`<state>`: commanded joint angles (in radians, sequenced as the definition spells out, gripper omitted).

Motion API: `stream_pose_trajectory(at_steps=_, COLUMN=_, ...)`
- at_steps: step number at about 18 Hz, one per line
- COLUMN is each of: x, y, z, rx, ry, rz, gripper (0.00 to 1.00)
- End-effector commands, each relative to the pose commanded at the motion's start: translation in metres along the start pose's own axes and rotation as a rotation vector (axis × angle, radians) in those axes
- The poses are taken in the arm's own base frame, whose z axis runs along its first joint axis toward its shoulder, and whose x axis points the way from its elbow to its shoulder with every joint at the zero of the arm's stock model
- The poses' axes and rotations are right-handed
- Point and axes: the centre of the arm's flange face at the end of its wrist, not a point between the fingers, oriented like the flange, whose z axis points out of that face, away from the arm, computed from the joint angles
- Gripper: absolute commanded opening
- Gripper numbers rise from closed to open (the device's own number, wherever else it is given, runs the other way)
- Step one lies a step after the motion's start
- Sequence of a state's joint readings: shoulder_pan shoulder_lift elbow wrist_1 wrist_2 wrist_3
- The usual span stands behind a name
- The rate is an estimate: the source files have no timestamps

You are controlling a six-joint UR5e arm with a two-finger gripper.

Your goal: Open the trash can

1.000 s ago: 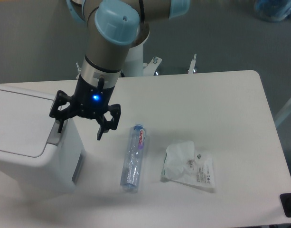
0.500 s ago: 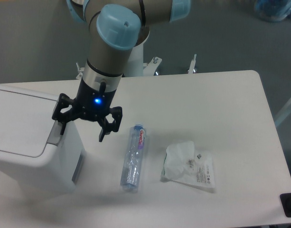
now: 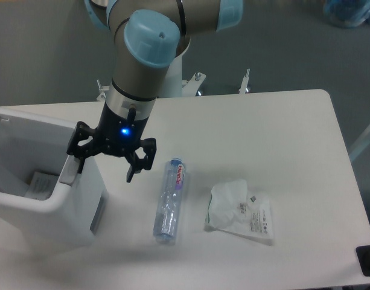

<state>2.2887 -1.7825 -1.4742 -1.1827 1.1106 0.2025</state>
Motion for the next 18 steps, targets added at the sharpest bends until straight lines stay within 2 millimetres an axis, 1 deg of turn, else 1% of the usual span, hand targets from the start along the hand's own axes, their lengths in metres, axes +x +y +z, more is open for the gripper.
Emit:
stream_pose_trajectory(at_steps=1, x=-0.003, y=-0.002, z=-0.005, rx=0.007, ry=-0.002, rz=-0.005, gripper=1.00)
stream_pose_trajectory(at_steps=4, x=-0.016, y=-0.012, z=-0.034, rx=0.060, ry=-0.018, rz=-0.020, gripper=1.00)
stream_pose_trajectory(at_steps=5, x=-0.025, y=-0.016, z=-0.044, rx=0.079, ry=-0.030, rz=-0.028, gripper=1.00)
stream_pose_trajectory(at_steps=8, x=-0.066, y=-0.024, z=-0.083, rx=0.146, ry=-0.075, rz=-0.071, gripper=1.00)
stream_pose_trajectory(at_steps=9, x=-0.082, y=-0.024, z=-0.093, rx=0.162, ry=-0.091, rz=-0.061, gripper=1.00)
stream_pose_trajectory(at_steps=11, x=-0.118, y=-0.020, z=-0.108, rx=0.168, ry=-0.123, rz=-0.019, gripper=1.00)
stream_pose_trajectory(at_steps=13, x=-0.144, y=-0.015, z=-0.114, rx=0.170, ry=-0.145, rz=0.011, gripper=1.00)
stream_pose_trajectory(at_steps=15, x=-0.171, y=-0.011, z=-0.125, rx=0.177, ry=-0.172, rz=0.051, gripper=1.00)
stream_pose_trajectory(at_steps=18, x=-0.219, y=0.001, z=-0.127, rx=0.157, ry=-0.197, rz=0.106, gripper=1.00)
